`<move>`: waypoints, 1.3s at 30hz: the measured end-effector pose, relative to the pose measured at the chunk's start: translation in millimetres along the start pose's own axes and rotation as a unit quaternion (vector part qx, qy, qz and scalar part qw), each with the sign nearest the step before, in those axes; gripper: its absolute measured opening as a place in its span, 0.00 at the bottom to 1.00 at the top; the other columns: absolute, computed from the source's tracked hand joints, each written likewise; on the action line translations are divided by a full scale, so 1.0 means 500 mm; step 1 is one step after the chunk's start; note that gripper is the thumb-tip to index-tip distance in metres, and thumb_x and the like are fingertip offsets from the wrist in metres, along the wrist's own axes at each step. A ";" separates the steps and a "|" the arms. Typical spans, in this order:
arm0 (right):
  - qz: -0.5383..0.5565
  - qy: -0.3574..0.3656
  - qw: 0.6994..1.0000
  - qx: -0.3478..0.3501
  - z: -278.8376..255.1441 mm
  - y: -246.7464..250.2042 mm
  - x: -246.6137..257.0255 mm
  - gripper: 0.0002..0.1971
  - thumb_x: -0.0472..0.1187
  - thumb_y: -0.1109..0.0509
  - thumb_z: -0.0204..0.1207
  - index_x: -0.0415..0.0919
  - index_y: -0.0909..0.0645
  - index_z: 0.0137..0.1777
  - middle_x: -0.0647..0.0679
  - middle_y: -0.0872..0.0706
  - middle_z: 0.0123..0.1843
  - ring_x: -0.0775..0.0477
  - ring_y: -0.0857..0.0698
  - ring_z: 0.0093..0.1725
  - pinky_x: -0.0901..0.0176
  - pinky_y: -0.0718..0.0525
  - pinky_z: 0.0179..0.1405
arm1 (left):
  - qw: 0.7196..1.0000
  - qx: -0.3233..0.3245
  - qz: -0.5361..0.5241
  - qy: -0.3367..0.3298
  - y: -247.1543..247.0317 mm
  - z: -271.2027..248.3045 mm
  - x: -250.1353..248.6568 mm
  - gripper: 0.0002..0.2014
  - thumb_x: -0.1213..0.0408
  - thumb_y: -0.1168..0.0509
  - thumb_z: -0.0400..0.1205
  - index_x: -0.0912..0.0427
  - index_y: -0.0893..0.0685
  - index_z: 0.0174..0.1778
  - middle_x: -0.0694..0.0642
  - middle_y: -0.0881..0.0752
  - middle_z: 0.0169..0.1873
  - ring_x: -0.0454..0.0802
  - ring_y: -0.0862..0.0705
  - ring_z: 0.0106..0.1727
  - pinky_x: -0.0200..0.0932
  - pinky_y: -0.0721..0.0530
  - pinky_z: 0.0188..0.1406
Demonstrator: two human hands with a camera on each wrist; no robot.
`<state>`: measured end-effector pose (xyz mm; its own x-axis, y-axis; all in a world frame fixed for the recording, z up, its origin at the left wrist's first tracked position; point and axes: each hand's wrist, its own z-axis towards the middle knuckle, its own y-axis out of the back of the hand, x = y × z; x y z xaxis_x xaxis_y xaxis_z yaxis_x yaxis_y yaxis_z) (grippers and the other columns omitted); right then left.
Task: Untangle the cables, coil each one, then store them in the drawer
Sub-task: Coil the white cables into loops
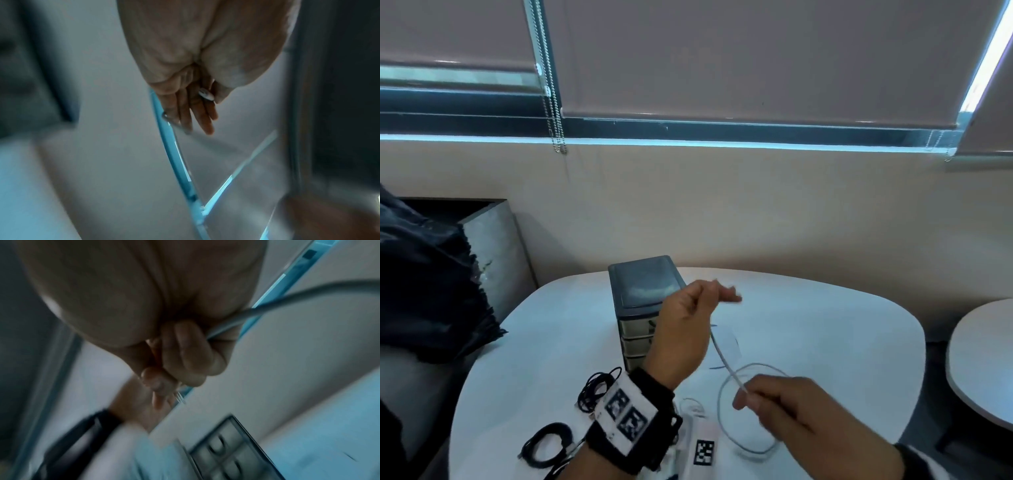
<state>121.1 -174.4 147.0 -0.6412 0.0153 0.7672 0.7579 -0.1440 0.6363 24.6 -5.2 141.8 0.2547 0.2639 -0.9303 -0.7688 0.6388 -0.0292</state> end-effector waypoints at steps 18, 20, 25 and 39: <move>-0.020 0.075 0.995 -0.059 0.007 0.032 0.112 0.09 0.56 0.40 0.79 0.65 0.18 0.45 0.59 0.22 0.26 0.59 0.27 0.27 0.73 0.32 0.29 | 0.980 0.083 0.182 -0.019 0.080 -0.082 -0.063 0.18 0.51 0.42 0.88 0.56 0.09 0.46 0.45 0.08 0.37 0.39 0.13 0.40 0.44 0.16 0.45; 0.024 0.091 0.980 -0.174 0.017 0.071 0.097 0.10 0.56 0.36 0.74 0.57 0.14 0.42 0.54 0.19 0.26 0.54 0.29 0.24 0.67 0.31 0.24 | 0.974 0.192 0.112 0.038 0.074 -0.107 -0.067 0.21 0.48 0.42 0.89 0.56 0.09 0.45 0.46 0.10 0.33 0.42 0.17 0.36 0.41 0.21 0.44; 0.074 0.052 0.986 -0.141 0.052 0.005 0.038 0.10 0.49 0.29 0.79 0.60 0.09 0.38 0.55 0.18 0.25 0.62 0.26 0.24 0.73 0.30 0.28 | 0.940 0.182 -0.282 0.051 0.070 -0.118 -0.114 0.17 0.51 0.30 0.81 0.64 0.08 0.51 0.54 0.14 0.28 0.49 0.13 0.35 0.47 0.15 0.58; 0.128 0.055 0.976 -0.165 0.048 0.046 0.059 0.05 0.47 0.24 0.69 0.49 0.10 0.34 0.48 0.13 0.30 0.58 0.24 0.25 0.71 0.27 0.27 | 0.948 0.273 -0.109 0.123 0.088 -0.151 -0.096 0.17 0.49 0.37 0.84 0.58 0.09 0.51 0.52 0.12 0.30 0.48 0.13 0.36 0.55 0.15 0.61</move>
<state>122.6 -153.7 186.1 -0.4586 -0.1673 0.8728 0.8269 -0.4400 0.3502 -66.0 -44.3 157.6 0.1763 -0.0513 -0.9830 -0.2784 0.9553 -0.0998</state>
